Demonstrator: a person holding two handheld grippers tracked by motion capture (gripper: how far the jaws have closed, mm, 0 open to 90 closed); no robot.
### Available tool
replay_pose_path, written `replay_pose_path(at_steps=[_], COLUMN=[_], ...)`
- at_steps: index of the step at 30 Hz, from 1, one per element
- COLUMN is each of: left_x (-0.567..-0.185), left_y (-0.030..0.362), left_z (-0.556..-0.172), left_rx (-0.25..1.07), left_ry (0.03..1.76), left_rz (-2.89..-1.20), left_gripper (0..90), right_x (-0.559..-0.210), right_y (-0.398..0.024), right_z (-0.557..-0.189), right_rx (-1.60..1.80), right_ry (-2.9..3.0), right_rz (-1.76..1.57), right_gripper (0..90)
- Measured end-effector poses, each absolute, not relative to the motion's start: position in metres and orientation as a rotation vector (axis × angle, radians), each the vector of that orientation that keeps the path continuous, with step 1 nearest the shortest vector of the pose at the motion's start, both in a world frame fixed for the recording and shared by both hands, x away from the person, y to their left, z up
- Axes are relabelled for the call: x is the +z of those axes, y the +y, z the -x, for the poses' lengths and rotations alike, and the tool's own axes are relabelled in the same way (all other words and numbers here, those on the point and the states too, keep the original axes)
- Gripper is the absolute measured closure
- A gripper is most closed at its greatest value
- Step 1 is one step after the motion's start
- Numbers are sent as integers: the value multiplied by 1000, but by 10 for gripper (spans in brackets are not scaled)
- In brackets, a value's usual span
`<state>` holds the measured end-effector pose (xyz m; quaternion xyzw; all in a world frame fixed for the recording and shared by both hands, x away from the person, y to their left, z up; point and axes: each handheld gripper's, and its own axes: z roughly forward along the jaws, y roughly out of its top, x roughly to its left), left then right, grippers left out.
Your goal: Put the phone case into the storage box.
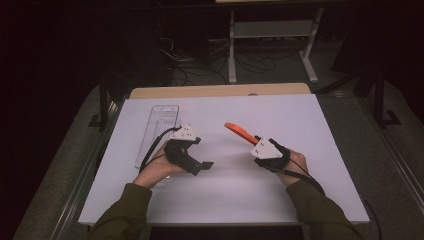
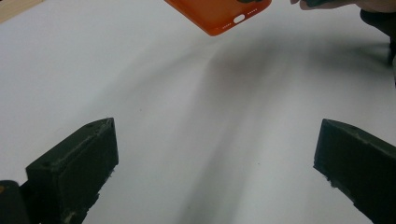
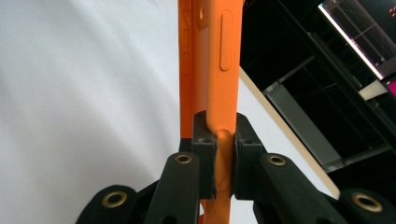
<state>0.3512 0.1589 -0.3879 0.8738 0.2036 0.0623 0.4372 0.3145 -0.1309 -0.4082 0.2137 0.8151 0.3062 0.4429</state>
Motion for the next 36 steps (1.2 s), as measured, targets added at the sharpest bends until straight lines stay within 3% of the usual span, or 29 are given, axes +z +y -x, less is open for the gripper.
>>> replay_pose_path(at_steps=[36], left_x=[-388], left_y=[159], left_z=[-351], left_rx=[154], left_ry=[513], left_rz=[-2176], left_gripper=[0], right_x=[-402], right_y=[-149], right_z=[-330], right_rx=[1165], right_ry=[2089], right_rz=[-1059], right_gripper=[812])
